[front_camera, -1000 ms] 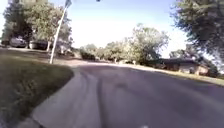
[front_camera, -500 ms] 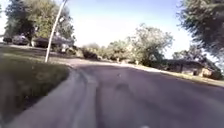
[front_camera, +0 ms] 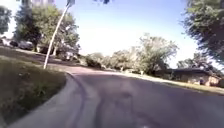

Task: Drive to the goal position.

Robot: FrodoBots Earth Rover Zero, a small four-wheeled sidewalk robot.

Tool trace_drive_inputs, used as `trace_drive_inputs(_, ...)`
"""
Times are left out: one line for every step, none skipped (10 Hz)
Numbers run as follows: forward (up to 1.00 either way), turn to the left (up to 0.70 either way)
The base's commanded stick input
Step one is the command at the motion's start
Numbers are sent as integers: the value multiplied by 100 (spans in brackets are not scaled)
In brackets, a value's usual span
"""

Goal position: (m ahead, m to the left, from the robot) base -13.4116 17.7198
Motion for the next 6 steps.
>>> trace_drive_inputs(100, 0)
trace_drive_inputs(100, 0)
trace_drive_inputs(100, 0)
trace_drive_inputs(100, 0)
trace_drive_inputs(100, 0)
trace_drive_inputs(100, 0)
